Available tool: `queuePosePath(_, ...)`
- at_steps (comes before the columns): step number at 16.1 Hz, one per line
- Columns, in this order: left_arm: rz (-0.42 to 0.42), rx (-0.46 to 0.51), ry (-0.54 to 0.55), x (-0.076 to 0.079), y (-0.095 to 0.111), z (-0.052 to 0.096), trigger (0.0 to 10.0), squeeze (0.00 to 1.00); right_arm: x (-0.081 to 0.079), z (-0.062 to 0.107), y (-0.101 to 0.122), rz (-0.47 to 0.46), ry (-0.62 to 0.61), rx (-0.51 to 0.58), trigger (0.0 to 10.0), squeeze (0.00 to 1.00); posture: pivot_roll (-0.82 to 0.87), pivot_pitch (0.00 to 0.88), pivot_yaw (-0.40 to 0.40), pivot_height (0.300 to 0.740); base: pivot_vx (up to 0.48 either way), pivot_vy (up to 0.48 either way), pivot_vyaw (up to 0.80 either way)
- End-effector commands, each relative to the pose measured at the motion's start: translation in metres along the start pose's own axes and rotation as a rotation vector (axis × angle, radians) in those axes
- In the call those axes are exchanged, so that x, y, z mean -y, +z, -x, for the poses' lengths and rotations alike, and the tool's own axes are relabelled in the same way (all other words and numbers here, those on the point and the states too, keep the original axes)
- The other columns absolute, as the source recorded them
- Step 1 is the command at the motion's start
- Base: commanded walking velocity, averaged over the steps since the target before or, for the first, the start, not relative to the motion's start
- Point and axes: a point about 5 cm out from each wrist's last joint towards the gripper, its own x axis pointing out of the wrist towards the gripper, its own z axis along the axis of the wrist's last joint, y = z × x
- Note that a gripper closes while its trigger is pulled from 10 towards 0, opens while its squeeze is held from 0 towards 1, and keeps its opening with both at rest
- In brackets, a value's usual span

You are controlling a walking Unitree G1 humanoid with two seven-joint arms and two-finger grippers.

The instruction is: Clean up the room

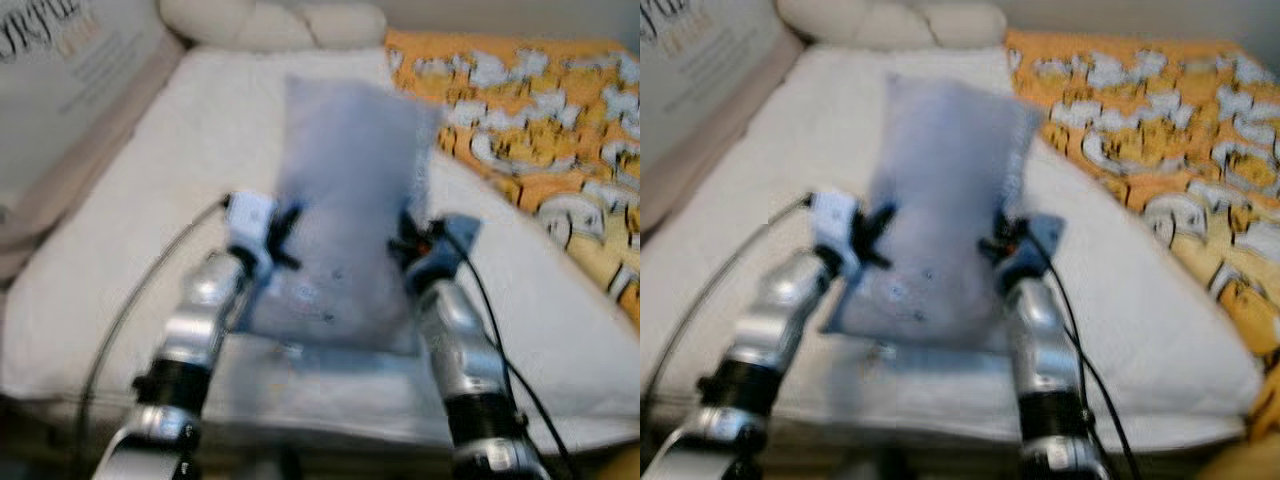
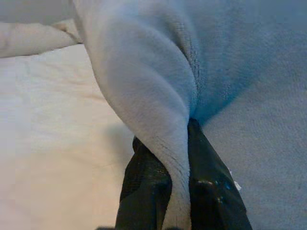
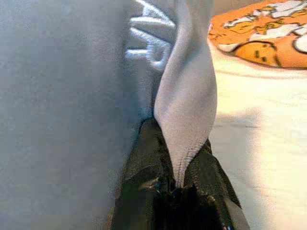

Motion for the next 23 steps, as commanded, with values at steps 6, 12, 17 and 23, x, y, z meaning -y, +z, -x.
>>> queuePosePath(6, -0.033, 0.012, -0.009, 0.0041, 0.0078, -0.0052, 10.0, 0.0, 0.0044, -0.0009, 0.0041, -0.012, -0.024, 0.008, 10.0, 0.0, 0.06, 0.0, 0.04, 0.74, 0.0, 0.471, -0.43)
queuePosePath(12, -0.038, 0.011, -0.009, 0.0045, 0.0079, -0.0061, 10.0, 0.0, 0.0037, -0.0008, 0.0031, 0.002, -0.018, -0.002, 10.0, 0.0, 0.06, 0.0, 0.037, 0.74, 0.0, 0.47, 0.0)
queuePosePath(17, -0.05, 0.016, 0.012, 0.0038, 0.0079, -0.0055, 10.0, 0.0, 0.0035, -0.0013, 0.0017, 0.012, -0.011, -0.016, 10.0, 0.0, 0.06, 0.0, 0.027, 0.74, 0.0, 0.344, 0.0)
queuePosePath(23, -0.06, 0.053, 0.05, 0.0034, 0.013, -0.0067, 10.0, 0.0, 0.0042, -0.0018, 0.0008, 0.021, -0.008, -0.029, 10.0, 0.0, 0.06, 0.0, 0.026, 0.74, 0.0, 0.0, 0.0)
